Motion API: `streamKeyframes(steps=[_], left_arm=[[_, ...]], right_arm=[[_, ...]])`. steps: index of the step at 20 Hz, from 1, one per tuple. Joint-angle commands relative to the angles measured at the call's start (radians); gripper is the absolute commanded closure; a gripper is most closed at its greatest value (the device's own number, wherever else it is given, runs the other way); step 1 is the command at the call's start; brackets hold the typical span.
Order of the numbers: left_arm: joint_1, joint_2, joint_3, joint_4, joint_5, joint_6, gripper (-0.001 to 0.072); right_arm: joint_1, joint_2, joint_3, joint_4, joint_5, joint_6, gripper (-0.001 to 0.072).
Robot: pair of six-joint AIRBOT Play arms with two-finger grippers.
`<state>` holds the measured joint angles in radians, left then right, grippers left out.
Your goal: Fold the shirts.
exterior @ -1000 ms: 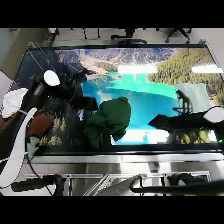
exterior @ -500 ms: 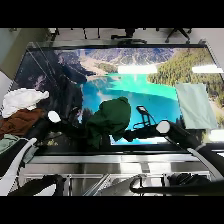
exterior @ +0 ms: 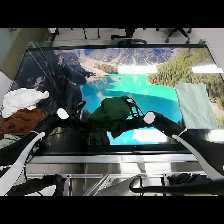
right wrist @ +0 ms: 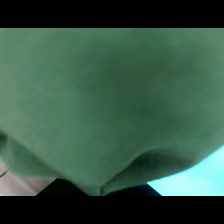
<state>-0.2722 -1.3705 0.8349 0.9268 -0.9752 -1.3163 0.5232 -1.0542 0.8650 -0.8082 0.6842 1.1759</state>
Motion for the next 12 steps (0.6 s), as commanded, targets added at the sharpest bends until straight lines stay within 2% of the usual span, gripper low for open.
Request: streamKeyframes(steps=[1,5,9,12], left_arm=[[0.037,0.032,0.125,-0.011,-0.124,0.010,0.0696],[0.157,0.229,0.383,-0.011,-0.263,0.004,0.0697],[0.297,0.386,0.758,-0.011,-0.361,-0.032,0.0697],[0.340,0.449,0.935,-0.011,-0.396,-0.047,0.0697]], right_arm=[[0.001,0.037,0.092,0.002,0.175,-0.012,0.0694],[-0.127,0.189,0.338,0.020,0.384,0.025,0.0695],[-0.354,0.294,0.662,0.123,0.425,0.025,0.0695],[-0.416,0.308,0.814,0.241,0.451,0.024,0.0695]])
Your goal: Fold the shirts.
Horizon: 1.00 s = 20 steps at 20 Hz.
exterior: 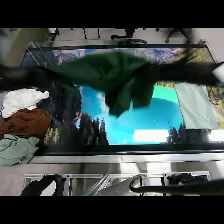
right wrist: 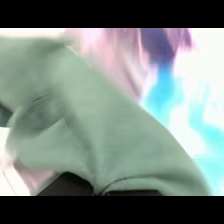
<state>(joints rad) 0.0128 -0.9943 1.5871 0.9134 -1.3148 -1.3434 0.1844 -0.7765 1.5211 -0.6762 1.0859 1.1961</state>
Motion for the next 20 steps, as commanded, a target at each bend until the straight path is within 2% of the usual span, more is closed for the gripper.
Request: streamKeyframes(steps=[1,3,5,9,11,15,20], left_arm=[[0.055,0.091,0.216,0.003,-0.060,-0.026,0.0697],[0.055,0.111,0.263,0.012,-0.095,-0.034,0.0697],[0.055,0.111,0.273,0.037,-0.163,-0.056,0.0697],[0.031,0.111,0.101,0.037,-0.203,-0.056,0.0697],[0.006,0.111,-0.048,0.037,-0.175,-0.049,0.0697],[-0.058,0.108,-0.399,0.037,-0.036,0.006,0.0696],[-0.153,-0.025,-0.732,0.037,0.142,0.074,0.0696]], right_arm=[[-0.077,0.031,0.183,0.142,0.069,0.005,0.0695],[-0.077,0.032,0.192,0.220,0.135,0.005,0.0695],[-0.078,0.033,0.191,0.232,0.238,0.004,0.0695],[-0.078,-0.021,0.177,0.098,0.490,0.007,0.0694],[-0.077,-0.055,0.116,-0.005,0.551,0.016,0.0694],[-0.077,-0.111,-0.167,-0.078,0.494,-0.042,0.0694],[-0.077,-0.214,-0.504,-0.085,0.283,-0.151,0.0694]])
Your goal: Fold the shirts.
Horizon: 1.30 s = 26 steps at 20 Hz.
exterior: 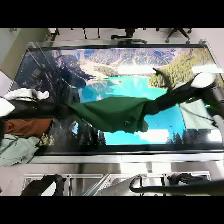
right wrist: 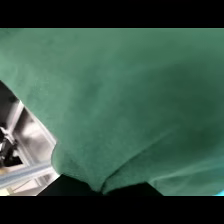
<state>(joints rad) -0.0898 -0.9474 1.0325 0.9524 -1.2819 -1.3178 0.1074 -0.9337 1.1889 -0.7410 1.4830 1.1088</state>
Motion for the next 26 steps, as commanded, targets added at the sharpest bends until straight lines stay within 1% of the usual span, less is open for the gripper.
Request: streamKeyframes(steps=[1,2,3,4,5,6,7,8,9,11,13,14,15,17,19,22,24,25,26], left_arm=[[-0.063,-0.114,-0.209,-0.002,0.136,0.067,0.0696],[-0.072,-0.156,-0.229,-0.002,0.164,0.082,0.0696],[-0.074,-0.199,-0.238,-0.003,0.185,0.086,0.0696],[-0.069,-0.242,-0.233,-0.003,0.183,0.090,0.0697],[-0.062,-0.279,-0.219,-0.003,0.174,0.097,0.0696],[-0.052,-0.314,-0.198,-0.003,0.154,0.099,0.0697],[-0.040,-0.349,-0.169,-0.003,0.131,0.106,0.0696],[-0.031,-0.378,-0.140,-0.003,0.101,0.121,0.0696],[-0.026,-0.394,-0.119,-0.003,0.082,0.127,0.0696],[-0.019,-0.404,-0.087,-0.003,0.084,0.132,0.0696],[-0.019,-0.393,-0.066,-0.001,0.089,0.133,0.0696],[-0.019,-0.393,-0.054,-0.002,0.084,0.133,0.0697],[-0.019,-0.393,-0.048,-0.002,0.086,0.133,0.0696],[-0.019,-0.393,-0.047,-0.002,0.084,0.133,0.0697],[-0.019,-0.393,-0.047,-0.002,0.076,0.133,0.0697],[-0.019,-0.393,-0.047,-0.003,0.077,0.132,0.0696],[-0.019,-0.393,-0.047,-0.003,0.077,0.132,0.0696],[-0.019,-0.393,-0.047,-0.003,0.077,0.132,0.0697],[-0.019,-0.393,-0.047,-0.003,0.077,0.132,0.0696]], right_arm=[[0.000,-0.085,-0.198,-0.021,-0.164,-0.066,0.0693],[0.000,-0.116,-0.204,-0.024,-0.203,-0.066,0.0683],[0.000,-0.138,-0.203,-0.023,-0.238,-0.066,0.0603],[-0.006,-0.150,-0.195,-0.030,-0.267,-0.066,0.0427],[-0.026,-0.152,-0.177,-0.045,-0.275,-0.061,0.0379],[-0.051,-0.148,-0.154,-0.058,-0.266,-0.047,0.0378],[-0.085,-0.134,-0.131,-0.076,-0.243,-0.023,0.0299],[-0.121,-0.113,-0.123,-0.098,-0.219,0.003,0.0194],[-0.157,-0.082,-0.125,-0.137,-0.190,0.041,0.0173],[-0.199,-0.027,-0.158,-0.189,-0.153,0.106,0.0172],[-0.192,0.044,-0.262,-0.182,-0.161,0.145,0.0160],[-0.180,0.073,-0.325,-0.175,-0.193,0.163,0.0066],[-0.163,0.097,-0.389,-0.171,-0.238,0.179,0.0047],[-0.136,0.115,-0.507,-0.157,-0.328,0.188,0.0047],[-0.115,0.098,-0.579,-0.108,-0.382,0.185,0.0047],[-0.072,0.054,-0.608,-0.068,-0.456,0.150,0.0047],[-0.051,0.019,-0.607,-0.011,-0.526,0.113,0.0048],[-0.050,-0.001,-0.606,0.046,-0.562,0.075,0.0067],[-0.050,-0.017,-0.605,0.112,-0.590,0.021,0.0197]])
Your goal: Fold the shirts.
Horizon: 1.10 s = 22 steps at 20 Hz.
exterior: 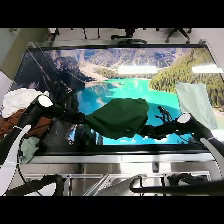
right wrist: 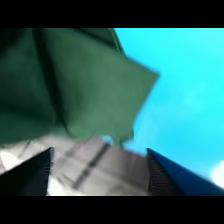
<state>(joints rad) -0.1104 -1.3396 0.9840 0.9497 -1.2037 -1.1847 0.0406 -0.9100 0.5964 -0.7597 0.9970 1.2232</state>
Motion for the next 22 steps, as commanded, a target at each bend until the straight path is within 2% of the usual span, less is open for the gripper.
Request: streamKeyframes(steps=[1,3,4,5,8,11,14,18,22], left_arm=[[0.001,-0.001,0.001,0.000,0.000,-0.001,0.0696],[0.001,-0.001,0.001,0.000,0.003,-0.001,0.0697],[0.001,-0.001,0.001,0.000,0.006,-0.001,0.0696],[0.001,-0.001,0.002,0.000,0.007,-0.001,0.0696],[0.002,0.010,0.002,0.001,-0.011,-0.001,0.0696],[0.038,0.100,0.003,-0.005,-0.043,-0.003,0.0696],[0.112,0.260,0.079,-0.009,-0.126,-0.033,0.0697],[0.208,0.499,0.402,-0.009,-0.157,-0.055,0.0696],[0.283,0.618,0.735,-0.006,-0.120,-0.055,0.0696]], right_arm=[[0.016,-0.055,-0.012,0.207,-0.127,-0.166,0.0322],[0.016,-0.077,-0.012,0.348,-0.154,-0.272,0.0434],[0.014,-0.084,-0.012,0.394,-0.157,-0.319,0.0645],[0.012,-0.087,-0.011,0.412,-0.164,-0.337,0.0693],[-0.033,-0.067,0.019,0.401,-0.122,-0.338,0.0694],[-0.134,0.037,0.111,0.402,0.037,-0.332,0.0695],[-0.241,0.198,0.305,0.402,0.188,-0.280,0.0695],[-0.346,0.354,0.678,0.406,0.202,-0.253,0.0696],[-0.410,0.375,1.032,0.405,0.168,-0.254,0.0695]])
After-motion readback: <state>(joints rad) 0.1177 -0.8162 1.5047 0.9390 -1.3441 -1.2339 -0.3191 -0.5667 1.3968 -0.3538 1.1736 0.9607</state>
